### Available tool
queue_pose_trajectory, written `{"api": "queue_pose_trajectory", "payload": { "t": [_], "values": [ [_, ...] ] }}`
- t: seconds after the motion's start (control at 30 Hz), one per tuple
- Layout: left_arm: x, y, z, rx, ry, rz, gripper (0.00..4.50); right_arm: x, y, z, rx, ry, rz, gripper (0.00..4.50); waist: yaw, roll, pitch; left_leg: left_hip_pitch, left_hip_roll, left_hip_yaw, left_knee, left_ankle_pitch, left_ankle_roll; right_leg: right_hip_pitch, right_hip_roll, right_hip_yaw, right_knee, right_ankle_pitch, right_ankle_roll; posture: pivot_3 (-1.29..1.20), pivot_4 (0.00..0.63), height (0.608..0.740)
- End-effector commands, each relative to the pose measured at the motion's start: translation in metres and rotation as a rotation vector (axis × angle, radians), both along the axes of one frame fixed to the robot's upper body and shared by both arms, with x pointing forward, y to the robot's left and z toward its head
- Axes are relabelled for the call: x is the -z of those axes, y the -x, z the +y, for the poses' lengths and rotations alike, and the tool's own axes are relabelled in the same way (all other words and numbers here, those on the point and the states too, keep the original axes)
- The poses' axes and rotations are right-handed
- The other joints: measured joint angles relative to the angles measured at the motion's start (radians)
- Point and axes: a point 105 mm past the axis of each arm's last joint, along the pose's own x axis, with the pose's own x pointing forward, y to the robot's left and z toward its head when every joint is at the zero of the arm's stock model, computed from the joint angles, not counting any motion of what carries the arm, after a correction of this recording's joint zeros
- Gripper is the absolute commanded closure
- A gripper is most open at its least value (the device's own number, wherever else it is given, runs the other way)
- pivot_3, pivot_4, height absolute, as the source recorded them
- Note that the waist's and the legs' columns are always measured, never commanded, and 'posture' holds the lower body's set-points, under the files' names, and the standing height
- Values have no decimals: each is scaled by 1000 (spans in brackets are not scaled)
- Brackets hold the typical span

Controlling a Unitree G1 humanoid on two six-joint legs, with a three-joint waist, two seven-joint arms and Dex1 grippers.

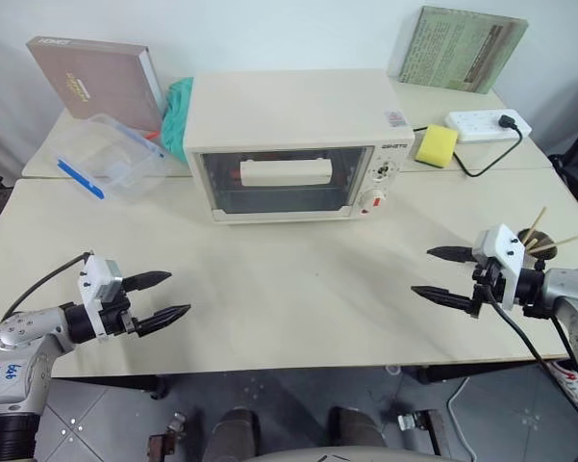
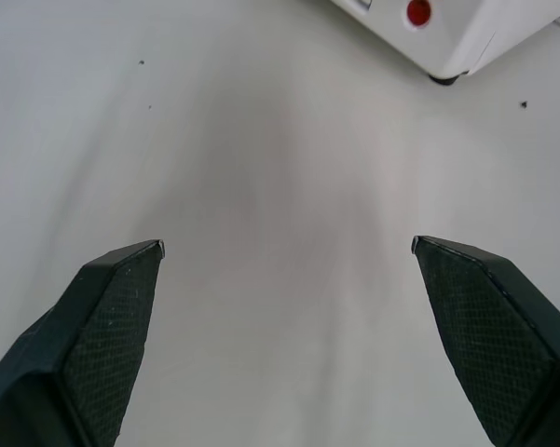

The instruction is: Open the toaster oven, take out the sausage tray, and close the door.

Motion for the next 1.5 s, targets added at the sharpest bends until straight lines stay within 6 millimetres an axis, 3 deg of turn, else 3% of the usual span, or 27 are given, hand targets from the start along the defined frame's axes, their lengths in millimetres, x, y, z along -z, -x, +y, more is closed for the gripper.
{"api": "queue_pose_trajectory", "payload": {
  "t": [0.03, 0.27, 0.43, 0.67, 0.8, 1.23, 1.5],
  "values": [
    [-13, 2, -2, 10, 6, -59, 0, -8, -1, 4, -15, -13, -38, 31, 0, 0, 0, 0, 0, 0, 0, 0, 0, 0, 0, 0, 0, 0, 0, 0, 150, 740],
    [-32, -6, 0, -77, 36, -98, 0, -17, 0, 10, -32, -25, -38, 31, 0, 0, 0, 0, 0, 0, 0, 0, 0, 0, 0, 0, 0, 0, 0, 0, 150, 740],
    [-47, -8, -2, -67, 92, -167, 0, -34, 4, 28, -49, -86, -25, 31, 0, 0, 0, 0, 0, 0, 0, 0, 0, 0, 0, 0, 1, 0, 0, 0, 150, 740],
    [-69, -15, -13, -12, 182, -291, 0, -56, -8, 85, -110, -227, -89, 31, 0, 0, 0, 0, 0, 0, 1, 0, 0, -1, 0, 0, 2, 0, 0, 0, 150, 740],
    [-79, -14, -20, 48, 214, -327, 0, -67, -17, 107, -152, -277, -109, 31, -2, 0, 0, -1, 0, 1, 1, 0, 0, -3, 0, 0, 3, 0, 0, 0, 150, 740],
    [-84, -13, -18, 4, 244, -415, 0, -98, -50, 153, -245, -356, -199, 31, -25, 0, 0, -3, 1, 2, 1, 0, -1, -9, 0, 0, 10, 0, 0, 0, 150, 740],
    [-88, -10, -12, -55, 291, -447, 0, -107, -44, 163, -337, -359, -202, 31, -28, 0, 0, -3, 1, 2, 1, 0, -1, -9, 0, 0, 10, 0, 0, 0, 150, 740]
  ]
}}
